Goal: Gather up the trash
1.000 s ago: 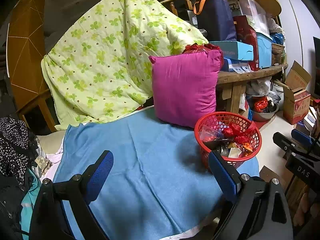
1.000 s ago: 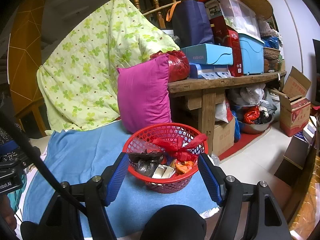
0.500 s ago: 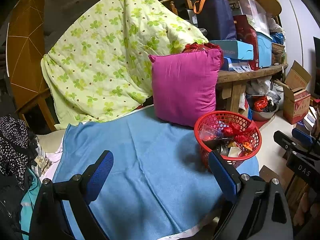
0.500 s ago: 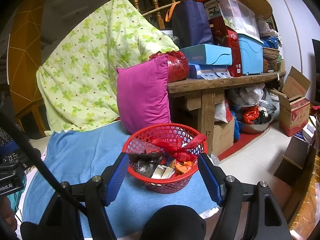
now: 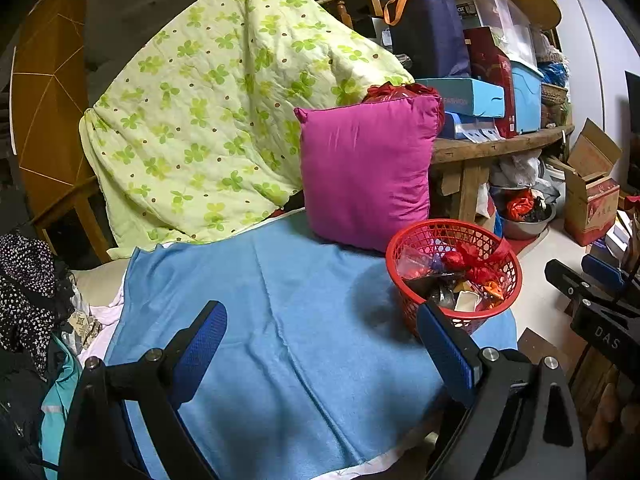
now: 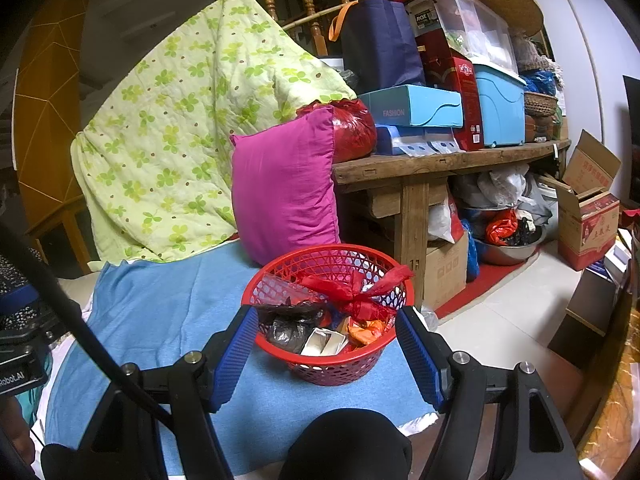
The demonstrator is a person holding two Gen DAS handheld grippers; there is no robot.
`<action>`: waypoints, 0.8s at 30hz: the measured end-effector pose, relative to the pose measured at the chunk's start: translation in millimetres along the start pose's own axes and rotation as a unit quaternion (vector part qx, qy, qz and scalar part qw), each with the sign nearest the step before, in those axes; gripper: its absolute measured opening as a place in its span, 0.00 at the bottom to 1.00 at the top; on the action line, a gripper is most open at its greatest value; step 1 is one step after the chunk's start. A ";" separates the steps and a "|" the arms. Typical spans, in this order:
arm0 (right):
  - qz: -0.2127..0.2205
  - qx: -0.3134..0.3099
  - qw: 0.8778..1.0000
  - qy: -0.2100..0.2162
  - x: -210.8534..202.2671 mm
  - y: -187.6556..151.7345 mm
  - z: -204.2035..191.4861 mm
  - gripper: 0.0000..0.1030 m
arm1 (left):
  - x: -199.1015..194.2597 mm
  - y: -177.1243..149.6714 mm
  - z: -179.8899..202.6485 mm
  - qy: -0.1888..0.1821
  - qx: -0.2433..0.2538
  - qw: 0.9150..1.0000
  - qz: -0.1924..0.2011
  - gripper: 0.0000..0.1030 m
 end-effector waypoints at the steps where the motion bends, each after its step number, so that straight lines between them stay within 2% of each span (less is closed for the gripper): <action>1: 0.000 0.000 1.000 0.000 0.1 0.2 0.1 0.72 | -0.1 -0.6 0.4 0.000 0.001 1.000 0.000 0.93; 24: -0.010 0.005 1.000 -0.014 6.0 -3.2 8.0 0.72 | 4.0 -3.8 3.1 -0.003 0.008 1.000 -0.003 0.93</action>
Point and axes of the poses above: each gripper's, at about its wrist camera, not at the fingertips, and x roughly the way its jaws point, z to its right, y to its top, the point moved 9 cm from there along x, roughly the way its jaws point, and after that the axes turned 9 degrees about y, right-handed, at the moved point
